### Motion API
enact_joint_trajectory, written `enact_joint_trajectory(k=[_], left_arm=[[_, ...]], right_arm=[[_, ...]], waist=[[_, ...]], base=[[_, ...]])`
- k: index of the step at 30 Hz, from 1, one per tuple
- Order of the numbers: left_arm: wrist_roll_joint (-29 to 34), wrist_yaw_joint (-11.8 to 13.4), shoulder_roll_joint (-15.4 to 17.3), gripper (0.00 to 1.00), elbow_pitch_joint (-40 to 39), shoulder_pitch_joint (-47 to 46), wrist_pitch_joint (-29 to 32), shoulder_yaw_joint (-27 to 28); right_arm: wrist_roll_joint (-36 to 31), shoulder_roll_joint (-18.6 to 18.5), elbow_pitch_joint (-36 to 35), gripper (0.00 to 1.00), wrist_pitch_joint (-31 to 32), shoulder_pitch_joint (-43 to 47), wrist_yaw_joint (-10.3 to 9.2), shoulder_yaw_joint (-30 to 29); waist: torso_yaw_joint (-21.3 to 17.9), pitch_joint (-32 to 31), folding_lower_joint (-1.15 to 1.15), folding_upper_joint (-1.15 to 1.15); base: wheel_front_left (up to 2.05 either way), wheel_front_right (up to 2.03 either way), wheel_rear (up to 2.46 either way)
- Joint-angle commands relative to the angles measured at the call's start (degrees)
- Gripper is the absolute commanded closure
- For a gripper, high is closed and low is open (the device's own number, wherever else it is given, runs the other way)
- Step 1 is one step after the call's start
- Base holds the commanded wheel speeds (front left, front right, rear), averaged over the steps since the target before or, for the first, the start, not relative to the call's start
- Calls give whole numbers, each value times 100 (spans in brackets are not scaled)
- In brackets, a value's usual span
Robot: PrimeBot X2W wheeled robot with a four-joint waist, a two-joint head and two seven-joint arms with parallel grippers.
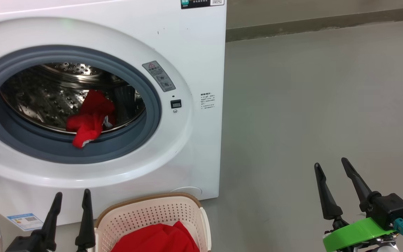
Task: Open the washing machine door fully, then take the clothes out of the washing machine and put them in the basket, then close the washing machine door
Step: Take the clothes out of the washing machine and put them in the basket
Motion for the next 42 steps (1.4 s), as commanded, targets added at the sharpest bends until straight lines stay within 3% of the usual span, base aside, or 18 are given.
enact_joint_trajectory(k=[1,30,42], left_arm=[[62,-56,52,0,-168,-71,-70,215],[66,-6,12,0,-175,-56,-70,137],[90,21,32,0,244,-769,-70,178]], right_arm=[[2,-26,-138,0,-37,-119,36,99],[41,-26,-106,0,-37,-124,36,133],[21,-26,-79,0,-37,-344,36,276]], waist=[[-4,-1,0,0],[40,99,0,0],[88,593,0,0]], base=[[0,0,0],[0,0,0],[0,0,0]])
